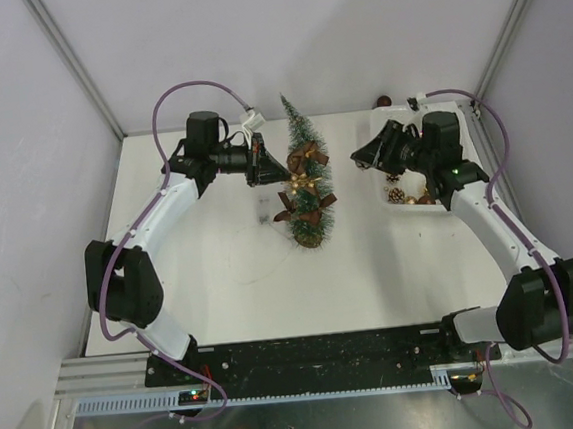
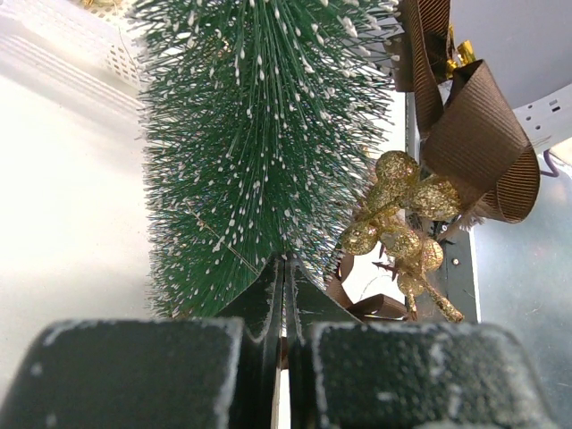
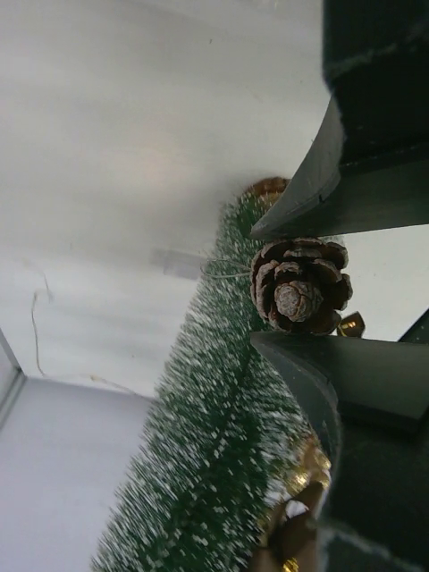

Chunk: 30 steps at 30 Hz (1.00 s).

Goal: Decorate the small christmas tree

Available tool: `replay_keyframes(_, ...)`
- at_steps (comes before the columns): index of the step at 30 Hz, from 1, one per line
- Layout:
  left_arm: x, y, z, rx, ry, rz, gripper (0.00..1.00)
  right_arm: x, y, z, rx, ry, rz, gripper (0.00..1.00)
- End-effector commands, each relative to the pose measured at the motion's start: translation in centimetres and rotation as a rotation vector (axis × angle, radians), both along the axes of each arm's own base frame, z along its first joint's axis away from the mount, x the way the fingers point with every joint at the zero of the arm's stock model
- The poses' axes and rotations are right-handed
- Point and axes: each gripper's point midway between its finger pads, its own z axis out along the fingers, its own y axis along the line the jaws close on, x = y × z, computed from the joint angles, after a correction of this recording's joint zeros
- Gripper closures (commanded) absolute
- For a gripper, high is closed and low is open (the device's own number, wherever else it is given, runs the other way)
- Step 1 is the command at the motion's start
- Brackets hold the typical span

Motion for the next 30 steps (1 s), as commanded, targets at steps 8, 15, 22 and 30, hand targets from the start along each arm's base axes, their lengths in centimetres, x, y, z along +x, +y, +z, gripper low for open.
replay_keyframes(8, 0.2, -0.2, 1.8, -0.032, -0.03, -0.019, 1.0, -3.3, 2.2, 4.7, 0.073, -0.219, 0.185, 0.67)
replay_keyframes(15, 0.1, -0.1, 2.0, -0.034, -0.032, -0.02, 1.0, 0.1, -5.0, -1.5, -0.17, -0.051, -0.172, 0.67)
replay_keyframes(22, 0.1, -0.2, 1.9, -0.034, -0.029, -0.021, 1.0, 2.6, -12.8, -8.5, -0.433, 0.143, -0.47, 0.66)
replay_keyframes(30, -0.1, -0.1, 2.2, -0.035, -0.036, -0.02, 1.0, 6.7, -17.5, -12.2, -0.516, 0.263, -0.605, 0.65)
